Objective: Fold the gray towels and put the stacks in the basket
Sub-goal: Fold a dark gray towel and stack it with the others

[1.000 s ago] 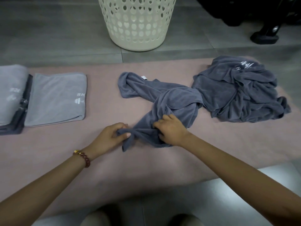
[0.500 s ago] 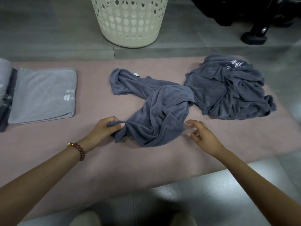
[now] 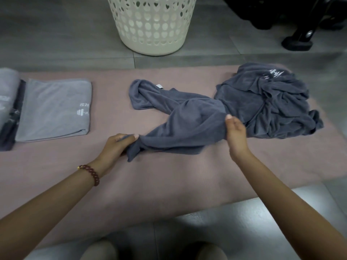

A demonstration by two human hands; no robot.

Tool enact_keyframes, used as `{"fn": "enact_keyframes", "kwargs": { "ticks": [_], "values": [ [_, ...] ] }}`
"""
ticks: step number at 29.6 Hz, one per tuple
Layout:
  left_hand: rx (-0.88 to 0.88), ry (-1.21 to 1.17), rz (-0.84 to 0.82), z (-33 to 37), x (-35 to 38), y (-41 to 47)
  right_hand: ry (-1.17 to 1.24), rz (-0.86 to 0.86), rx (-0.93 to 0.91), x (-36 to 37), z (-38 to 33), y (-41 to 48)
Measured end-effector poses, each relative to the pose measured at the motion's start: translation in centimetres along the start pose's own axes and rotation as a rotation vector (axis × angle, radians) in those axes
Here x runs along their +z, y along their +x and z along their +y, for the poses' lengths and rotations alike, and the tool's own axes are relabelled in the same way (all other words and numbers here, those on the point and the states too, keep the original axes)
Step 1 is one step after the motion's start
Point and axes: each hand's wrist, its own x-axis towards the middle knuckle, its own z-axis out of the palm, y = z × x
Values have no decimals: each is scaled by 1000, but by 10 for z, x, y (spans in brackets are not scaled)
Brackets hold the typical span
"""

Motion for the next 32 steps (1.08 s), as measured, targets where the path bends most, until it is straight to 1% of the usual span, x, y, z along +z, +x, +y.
{"fn": "enact_keyframes", "kwargs": {
  "ticks": [1,2,4,5,7,8,10,12,14,16,18,19,21,23,26,27,29,30,32],
  "values": [
    [11,11,-1,1,-1,1,79,93,17,-8,-2,4],
    [31,98,-46,2,-3,2,114,164,24,-16,-5,6],
    [61,326,-195,3,-1,4,159,257,64,-26,-7,7],
    [62,383,-242,3,3,5,197,303,105,-29,-5,6],
    [58,415,-258,4,15,5,279,378,166,-33,-1,2],
    [73,426,-230,4,19,4,293,398,177,-35,2,0],
    [61,396,-147,-5,21,6,315,412,188,-38,4,-3],
    [-24,293,-72,-11,19,6,386,409,198,-41,-1,-4],
    [-64,281,-67,-14,18,5,422,392,184,-46,-8,-2],
    [-89,321,-77,-20,17,2,406,361,162,-51,-13,0],
    [-144,301,-32,-30,16,-2,352,346,149,-55,-14,1],
    [-175,274,-1,-37,16,-5,315,350,145,-58,-13,1],
    [-224,145,48,-50,19,-10,274,377,140,-62,-8,0],
    [-241,37,58,-55,28,-21,284,397,153,-63,-4,-3],
    [-259,6,12,-57,44,-37,301,399,168,-62,-3,-7],
    [-247,25,7,-57,47,-40,299,395,167,-62,-4,-8],
    [-214,75,52,-57,51,-43,282,384,169,-61,-7,-9],
    [-194,80,86,-54,52,-45,269,375,173,-61,-8,-9],
    [-153,82,97,-46,52,-47,236,362,169,-62,-9,-10]
  ]
}}
